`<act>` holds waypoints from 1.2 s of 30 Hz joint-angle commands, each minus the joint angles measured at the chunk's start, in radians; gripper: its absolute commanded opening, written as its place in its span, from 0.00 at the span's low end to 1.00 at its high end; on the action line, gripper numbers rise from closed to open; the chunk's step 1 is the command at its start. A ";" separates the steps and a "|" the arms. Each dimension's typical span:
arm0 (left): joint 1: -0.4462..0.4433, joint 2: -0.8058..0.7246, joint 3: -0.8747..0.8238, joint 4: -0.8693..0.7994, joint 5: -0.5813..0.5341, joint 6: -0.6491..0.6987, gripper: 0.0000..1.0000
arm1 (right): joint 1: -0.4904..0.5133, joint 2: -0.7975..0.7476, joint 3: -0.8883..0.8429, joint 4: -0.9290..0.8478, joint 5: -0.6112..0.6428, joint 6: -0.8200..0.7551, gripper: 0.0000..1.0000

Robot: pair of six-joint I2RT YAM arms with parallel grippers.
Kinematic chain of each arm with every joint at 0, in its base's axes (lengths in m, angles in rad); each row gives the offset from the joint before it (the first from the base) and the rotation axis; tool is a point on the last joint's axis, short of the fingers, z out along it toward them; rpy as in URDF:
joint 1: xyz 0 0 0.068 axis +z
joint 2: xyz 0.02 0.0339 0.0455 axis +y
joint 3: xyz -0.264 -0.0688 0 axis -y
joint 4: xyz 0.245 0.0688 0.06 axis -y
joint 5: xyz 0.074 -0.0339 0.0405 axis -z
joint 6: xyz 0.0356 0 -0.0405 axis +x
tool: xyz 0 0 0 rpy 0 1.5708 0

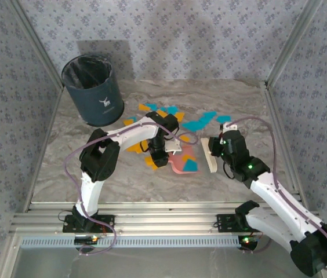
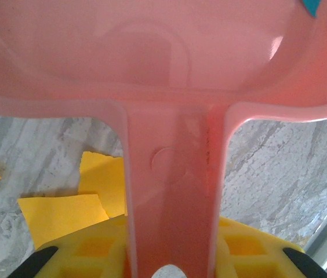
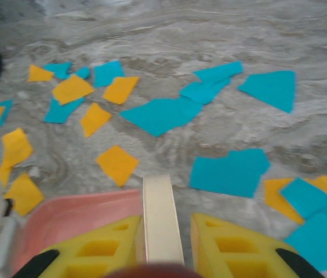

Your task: Sweep away the paper scraps from the table

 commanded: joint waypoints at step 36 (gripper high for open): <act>-0.048 0.033 0.108 0.000 0.015 -0.028 0.00 | -0.320 0.058 0.024 -0.019 0.288 -0.186 0.00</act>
